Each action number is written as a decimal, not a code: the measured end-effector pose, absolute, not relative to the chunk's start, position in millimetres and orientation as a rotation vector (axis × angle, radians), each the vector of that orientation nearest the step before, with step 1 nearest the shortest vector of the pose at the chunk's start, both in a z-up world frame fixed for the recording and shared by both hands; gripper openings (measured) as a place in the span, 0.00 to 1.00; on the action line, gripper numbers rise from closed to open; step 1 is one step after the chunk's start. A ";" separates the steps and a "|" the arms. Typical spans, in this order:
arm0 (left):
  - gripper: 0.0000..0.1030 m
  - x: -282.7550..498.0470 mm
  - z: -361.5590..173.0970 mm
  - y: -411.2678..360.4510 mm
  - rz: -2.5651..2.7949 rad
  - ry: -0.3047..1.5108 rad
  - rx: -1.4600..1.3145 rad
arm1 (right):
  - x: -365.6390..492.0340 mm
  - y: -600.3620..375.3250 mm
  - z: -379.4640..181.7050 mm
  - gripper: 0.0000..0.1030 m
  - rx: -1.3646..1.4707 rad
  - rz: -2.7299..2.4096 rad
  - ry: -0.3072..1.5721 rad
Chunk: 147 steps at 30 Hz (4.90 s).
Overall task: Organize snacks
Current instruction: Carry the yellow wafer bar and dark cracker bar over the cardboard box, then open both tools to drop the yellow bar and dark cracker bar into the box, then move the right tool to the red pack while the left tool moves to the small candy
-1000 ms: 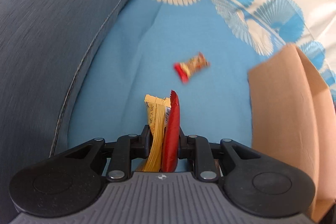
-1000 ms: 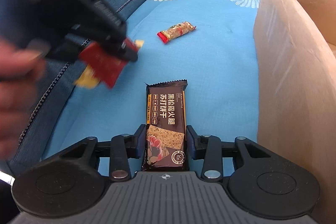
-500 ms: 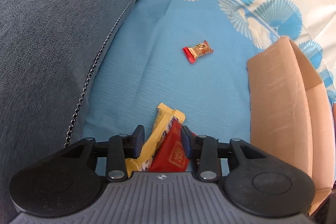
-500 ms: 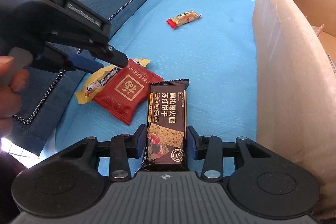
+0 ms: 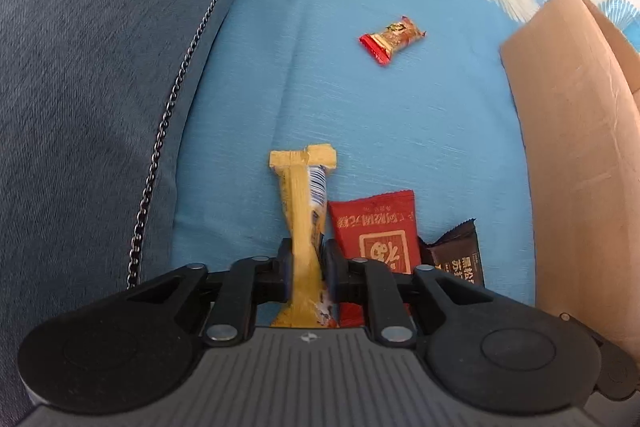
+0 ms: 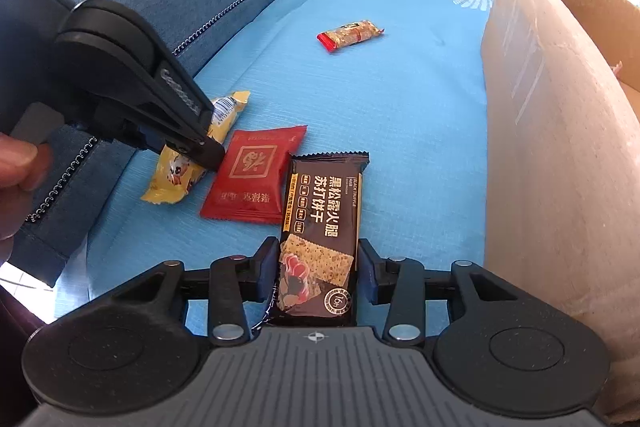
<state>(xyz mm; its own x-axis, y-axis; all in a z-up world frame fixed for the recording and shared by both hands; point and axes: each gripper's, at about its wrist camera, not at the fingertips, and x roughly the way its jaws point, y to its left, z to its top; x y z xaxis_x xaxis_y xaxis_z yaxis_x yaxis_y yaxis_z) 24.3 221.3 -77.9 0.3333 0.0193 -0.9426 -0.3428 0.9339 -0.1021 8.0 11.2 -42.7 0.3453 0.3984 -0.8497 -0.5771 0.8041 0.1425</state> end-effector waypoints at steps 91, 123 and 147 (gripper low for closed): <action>0.10 33.3 39.8 7.9 -0.220 0.503 -0.136 | 75.9 -237.5 76.8 0.40 0.106 0.246 0.556; 0.38 30.4 40.4 -6.0 -0.239 0.484 -0.070 | 79.0 -228.7 71.0 0.70 0.062 0.252 0.596; 0.38 17.2 45.1 71.1 -0.065 0.534 -0.171 | 67.1 -165.4 71.6 0.71 0.059 0.331 0.602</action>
<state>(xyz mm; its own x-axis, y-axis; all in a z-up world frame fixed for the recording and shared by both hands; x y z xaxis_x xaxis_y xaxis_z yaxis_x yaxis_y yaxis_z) 17.2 71.1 45.1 0.8589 -0.1066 -0.5010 0.0174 0.9836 -0.1795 67.1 -165.4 71.6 0.7733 0.3226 -0.5459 -0.2885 0.9456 0.1501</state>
